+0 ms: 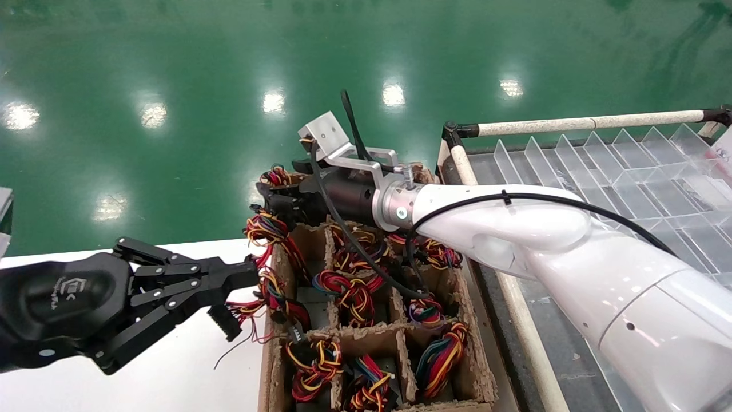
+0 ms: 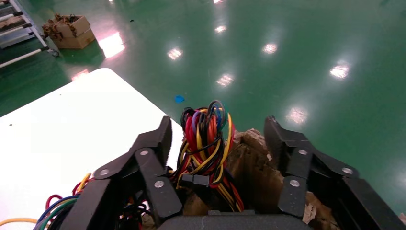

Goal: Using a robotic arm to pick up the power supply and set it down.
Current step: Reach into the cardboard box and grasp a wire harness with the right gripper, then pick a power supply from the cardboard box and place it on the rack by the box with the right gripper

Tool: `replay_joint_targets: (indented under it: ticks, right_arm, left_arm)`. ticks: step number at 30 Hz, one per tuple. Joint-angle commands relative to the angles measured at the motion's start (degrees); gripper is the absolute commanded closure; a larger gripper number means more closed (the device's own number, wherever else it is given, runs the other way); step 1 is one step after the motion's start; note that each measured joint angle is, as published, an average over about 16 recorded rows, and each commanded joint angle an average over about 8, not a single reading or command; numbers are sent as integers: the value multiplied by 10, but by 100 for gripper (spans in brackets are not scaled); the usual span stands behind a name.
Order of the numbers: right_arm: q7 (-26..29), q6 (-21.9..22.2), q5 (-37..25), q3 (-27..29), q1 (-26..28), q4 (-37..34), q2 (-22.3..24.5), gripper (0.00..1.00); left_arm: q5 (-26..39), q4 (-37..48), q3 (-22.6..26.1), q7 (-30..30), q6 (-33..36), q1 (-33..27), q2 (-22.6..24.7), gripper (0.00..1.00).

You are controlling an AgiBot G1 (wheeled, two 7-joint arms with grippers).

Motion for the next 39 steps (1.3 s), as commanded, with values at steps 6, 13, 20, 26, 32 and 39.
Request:
replay_joint_targets:
  ticks: [6, 13, 20, 26, 32, 39]
  right_arm:
    - [-3, 15, 31, -33, 7, 3, 0, 100]
    - [-12, 21, 59, -58, 11, 3, 0, 100]
    - [-25, 21, 80, -78, 20, 3, 1, 100]
    - [-40, 17, 93, -90, 34, 1, 2, 100]
    - [-65, 0, 102, -97, 63, 1, 4, 100]
    - [-106, -45, 104, -101, 109, 4, 9, 100]
  left_arm:
    - [0, 0, 0, 0, 0, 0, 0, 100]
    - [0, 0, 0, 0, 0, 0, 0, 100]
    - [0, 0, 0, 0, 0, 0, 0, 100]
    - [0, 0, 0, 0, 0, 0, 0, 100]
    - [0, 0, 0, 0, 0, 0, 0, 100]
    - [0, 0, 0, 0, 0, 0, 0, 100]
